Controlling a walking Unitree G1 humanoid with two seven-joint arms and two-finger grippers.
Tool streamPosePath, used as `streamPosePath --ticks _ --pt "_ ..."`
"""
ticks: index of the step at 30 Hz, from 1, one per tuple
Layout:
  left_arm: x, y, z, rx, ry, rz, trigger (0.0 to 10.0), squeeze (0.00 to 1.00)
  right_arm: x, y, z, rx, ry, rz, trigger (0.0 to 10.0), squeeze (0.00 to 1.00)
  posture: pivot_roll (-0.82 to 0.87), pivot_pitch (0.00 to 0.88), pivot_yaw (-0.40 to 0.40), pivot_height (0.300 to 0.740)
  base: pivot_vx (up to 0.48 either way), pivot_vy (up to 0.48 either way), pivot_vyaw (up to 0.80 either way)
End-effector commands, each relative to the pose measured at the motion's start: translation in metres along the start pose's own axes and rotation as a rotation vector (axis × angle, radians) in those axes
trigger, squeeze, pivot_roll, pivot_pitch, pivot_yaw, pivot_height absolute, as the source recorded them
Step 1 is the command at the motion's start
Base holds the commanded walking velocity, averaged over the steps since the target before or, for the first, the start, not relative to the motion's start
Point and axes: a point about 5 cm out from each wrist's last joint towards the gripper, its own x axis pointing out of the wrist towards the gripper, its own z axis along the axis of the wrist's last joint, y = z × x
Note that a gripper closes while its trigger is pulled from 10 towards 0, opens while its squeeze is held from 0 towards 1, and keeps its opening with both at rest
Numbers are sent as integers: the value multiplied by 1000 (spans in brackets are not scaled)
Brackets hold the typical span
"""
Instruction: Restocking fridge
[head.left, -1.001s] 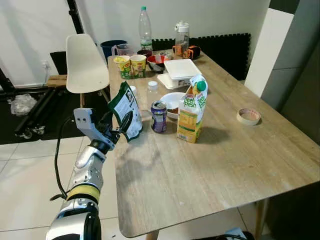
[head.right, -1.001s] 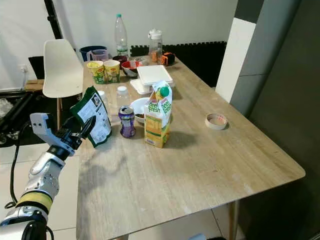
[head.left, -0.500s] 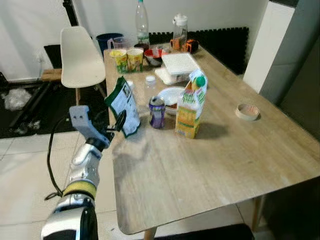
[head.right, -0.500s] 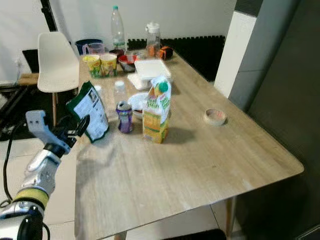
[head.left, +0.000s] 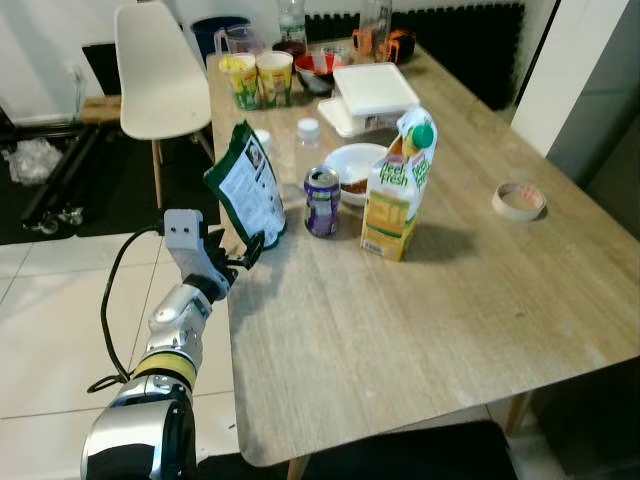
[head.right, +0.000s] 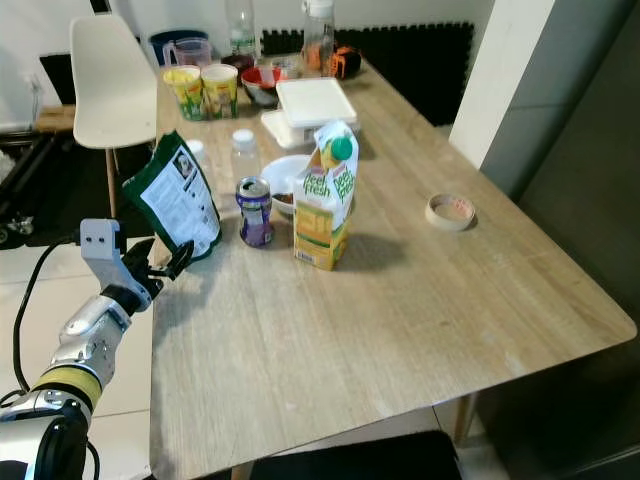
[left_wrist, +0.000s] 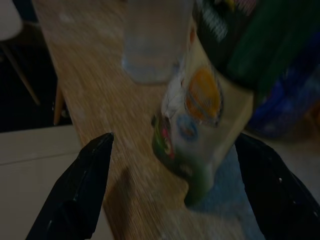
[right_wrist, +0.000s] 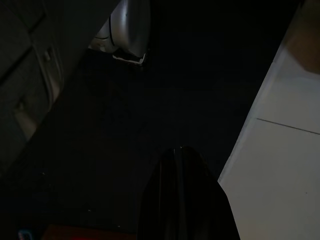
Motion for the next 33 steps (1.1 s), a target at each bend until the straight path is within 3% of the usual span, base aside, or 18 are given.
streamPosePath --ticks 1,9,26,27,28,33 --pt "-2 6 1 37 33 -1 10000 0 -2 3 -11 7 25 12 10000 0 -168 197 24 740 0 0 0" --pt "10 -2 15 34 3 -74 10000 0 -6 11 -26 23 41 25 10000 0 -187 214 28 740 0 0 0" --pt "24 -11 33 62 -36 -124 10000 0 -5 9 -22 32 21 20 10000 0 -204 208 33 740 0 0 0" --pt "24 -11 32 62 -30 -124 7294 0 -5 9 -22 33 21 19 10000 0 -206 206 33 740 0 0 0" --pt "24 -11 31 63 -24 -127 0 0 -5 9 -22 34 21 19 10000 0 -206 206 33 740 0 0 0" --pt "23 -9 31 70 -17 -115 0 0 -5 7 -22 38 22 16 10000 0 -208 193 32 740 0 0 0"
